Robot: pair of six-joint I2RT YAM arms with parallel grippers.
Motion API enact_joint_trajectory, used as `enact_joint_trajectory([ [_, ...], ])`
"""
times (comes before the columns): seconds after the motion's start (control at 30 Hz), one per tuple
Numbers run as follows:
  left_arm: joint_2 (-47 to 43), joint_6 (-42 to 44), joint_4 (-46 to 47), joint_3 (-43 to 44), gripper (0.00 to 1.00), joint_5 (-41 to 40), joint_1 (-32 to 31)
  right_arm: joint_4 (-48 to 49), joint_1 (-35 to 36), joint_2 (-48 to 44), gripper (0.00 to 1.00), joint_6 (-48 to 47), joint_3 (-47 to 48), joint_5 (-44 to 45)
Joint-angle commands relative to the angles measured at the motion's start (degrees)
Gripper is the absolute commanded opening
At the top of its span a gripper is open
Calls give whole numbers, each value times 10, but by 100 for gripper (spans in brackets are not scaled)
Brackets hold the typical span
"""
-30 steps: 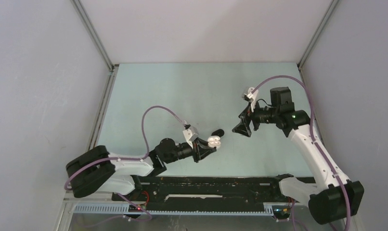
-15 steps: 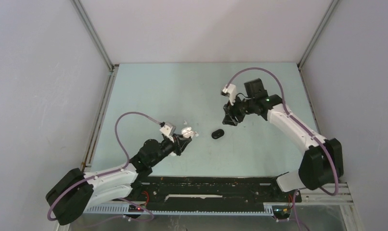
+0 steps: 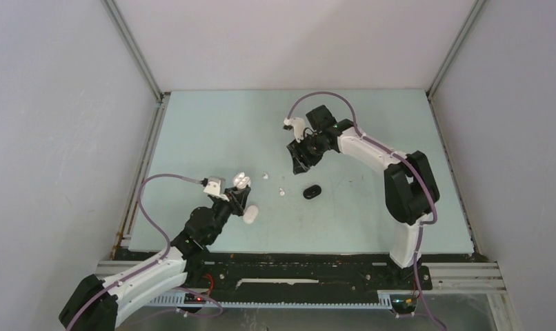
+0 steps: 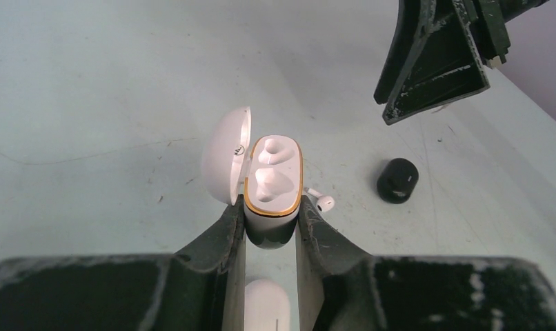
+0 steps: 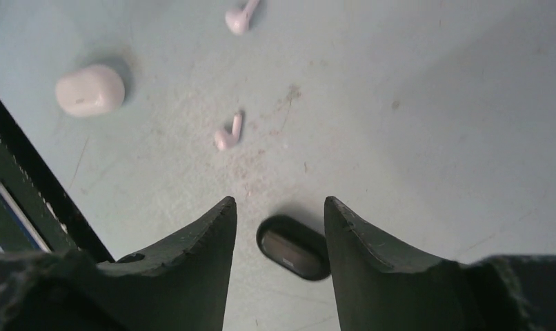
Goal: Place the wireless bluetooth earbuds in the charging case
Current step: Adjust the left earbud at the center of the board.
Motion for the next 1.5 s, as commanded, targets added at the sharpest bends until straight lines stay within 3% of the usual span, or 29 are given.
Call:
enact_joint_trajectory([
  [0.0,-13,-3,-4,-3,0,-41,8,-19,32,48,53,45,85,34],
  [0.47,5,-3,-6,7,0,-29,9,-45,115,160,61,85,147,125],
  [0.77,8,-4,-6,8,0,-24,9,-50,133,192,51,77,141,173],
  [1.13,13,-8,-4,12,0,-14,9,-25,154,124,50,37,38,234],
  [1.47,22,-11,0,14,0,-6,9,-16,144,91,46,28,26,265],
])
